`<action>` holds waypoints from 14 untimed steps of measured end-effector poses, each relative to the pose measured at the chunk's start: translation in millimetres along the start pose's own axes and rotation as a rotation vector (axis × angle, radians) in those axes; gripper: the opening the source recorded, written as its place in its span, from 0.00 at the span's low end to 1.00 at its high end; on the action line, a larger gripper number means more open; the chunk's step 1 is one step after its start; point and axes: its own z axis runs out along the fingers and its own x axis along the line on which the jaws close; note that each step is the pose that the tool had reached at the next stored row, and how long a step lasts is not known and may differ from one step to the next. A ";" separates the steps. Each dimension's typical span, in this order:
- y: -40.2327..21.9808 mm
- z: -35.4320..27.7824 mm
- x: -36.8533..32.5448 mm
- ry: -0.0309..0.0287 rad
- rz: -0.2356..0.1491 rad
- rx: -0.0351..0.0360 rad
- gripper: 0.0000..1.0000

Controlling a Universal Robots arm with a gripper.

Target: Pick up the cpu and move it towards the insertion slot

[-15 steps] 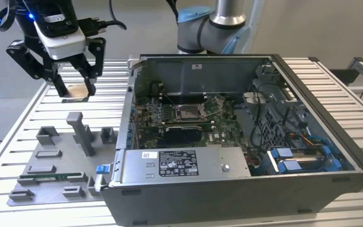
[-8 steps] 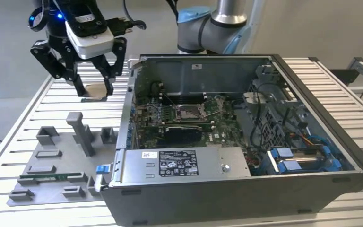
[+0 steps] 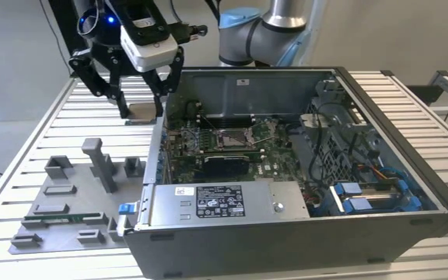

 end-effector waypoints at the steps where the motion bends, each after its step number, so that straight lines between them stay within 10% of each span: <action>1: -0.2 0.0 -4.3 0.0001 0.000 0.0001 0.00; 14: -2.6 0.5 -63.7 0.0000 0.000 0.0000 0.00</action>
